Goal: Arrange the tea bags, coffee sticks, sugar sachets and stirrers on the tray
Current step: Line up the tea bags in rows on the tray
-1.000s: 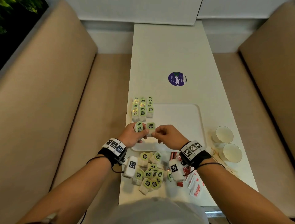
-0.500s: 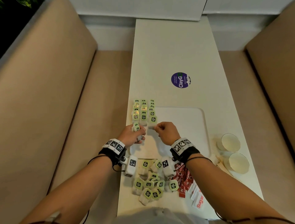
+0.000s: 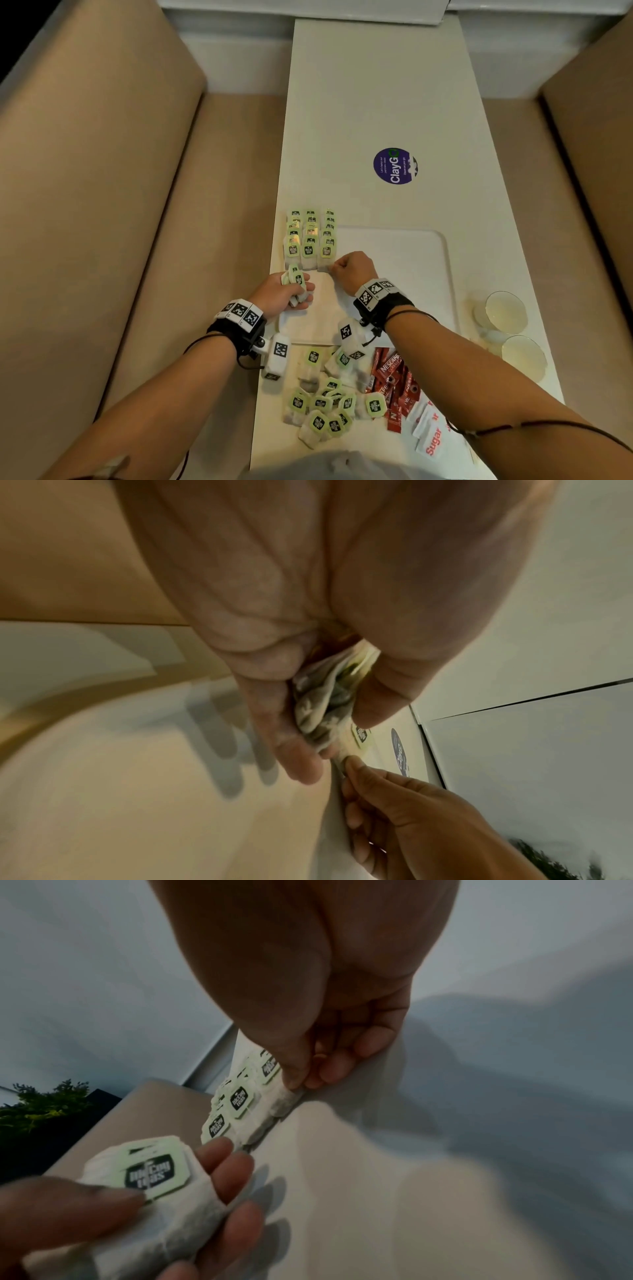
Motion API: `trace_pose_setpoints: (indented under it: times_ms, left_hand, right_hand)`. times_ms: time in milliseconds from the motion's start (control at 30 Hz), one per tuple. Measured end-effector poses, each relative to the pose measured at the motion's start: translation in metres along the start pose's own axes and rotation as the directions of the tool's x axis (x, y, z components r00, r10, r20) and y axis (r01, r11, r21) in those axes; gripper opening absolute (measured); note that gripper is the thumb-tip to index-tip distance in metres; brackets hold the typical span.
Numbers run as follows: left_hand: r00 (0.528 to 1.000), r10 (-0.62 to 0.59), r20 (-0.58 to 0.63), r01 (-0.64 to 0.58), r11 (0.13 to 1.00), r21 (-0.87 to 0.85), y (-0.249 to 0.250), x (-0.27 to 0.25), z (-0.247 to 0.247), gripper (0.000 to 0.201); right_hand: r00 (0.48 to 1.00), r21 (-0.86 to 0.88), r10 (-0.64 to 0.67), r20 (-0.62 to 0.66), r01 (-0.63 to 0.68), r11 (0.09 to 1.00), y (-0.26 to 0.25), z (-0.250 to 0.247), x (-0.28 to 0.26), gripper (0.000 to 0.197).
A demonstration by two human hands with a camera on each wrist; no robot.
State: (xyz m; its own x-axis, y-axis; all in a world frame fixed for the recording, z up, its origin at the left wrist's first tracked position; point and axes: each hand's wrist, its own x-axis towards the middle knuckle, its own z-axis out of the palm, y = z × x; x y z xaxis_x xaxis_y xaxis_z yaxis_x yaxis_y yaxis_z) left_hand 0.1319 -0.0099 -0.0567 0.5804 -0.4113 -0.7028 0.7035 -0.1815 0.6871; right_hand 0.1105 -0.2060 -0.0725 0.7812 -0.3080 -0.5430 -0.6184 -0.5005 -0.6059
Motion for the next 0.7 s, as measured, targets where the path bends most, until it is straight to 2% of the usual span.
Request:
trace_pose_setpoints:
  times_ms: [167, 300, 400, 467, 533, 633, 700]
  left_hand:
    - [0.998, 0.035, 0.051, -0.038, 0.997, 0.061, -0.002, -0.001, -0.005, 0.018]
    - [0.996, 0.057, 0.063, -0.068, 0.980, 0.184, -0.002, -0.002, -0.012, 0.013]
    - [0.996, 0.077, 0.047, -0.085, 0.974, 0.209, 0.000, -0.004, -0.013, 0.009]
    - [0.993, 0.103, 0.051, -0.111, 0.970, 0.217, 0.003, -0.007, -0.013, 0.007]
    - [0.992, 0.123, 0.042, -0.129, 0.964, 0.233, 0.006, -0.010, -0.013, 0.005]
    - [0.990, 0.139, -0.002, -0.134, 0.956, 0.260, 0.009, -0.011, -0.015, 0.008]
    - [0.989, 0.147, -0.023, -0.136, 0.953, 0.270, 0.009, -0.009, -0.018, 0.013]
  right_hand:
    - [0.999, -0.021, 0.033, -0.027, -0.033, 0.999, -0.003, -0.002, 0.000, 0.049]
    - [0.997, 0.040, 0.049, -0.055, -0.047, 0.998, -0.008, -0.002, -0.007, 0.030]
    - [0.991, 0.105, 0.066, -0.116, -0.054, 0.993, -0.007, 0.000, -0.015, 0.031]
    - [0.994, 0.123, -0.004, -0.111, 0.018, 0.992, -0.005, 0.004, -0.021, 0.023]
    - [0.990, 0.142, -0.138, -0.017, 0.139, 0.980, -0.003, 0.007, -0.026, 0.017]
    - [0.953, 0.193, -0.265, 0.146, 0.236, 0.953, -0.003, 0.009, -0.038, 0.023]
    - [0.941, 0.186, -0.293, 0.168, 0.262, 0.947, -0.002, 0.010, -0.044, 0.025]
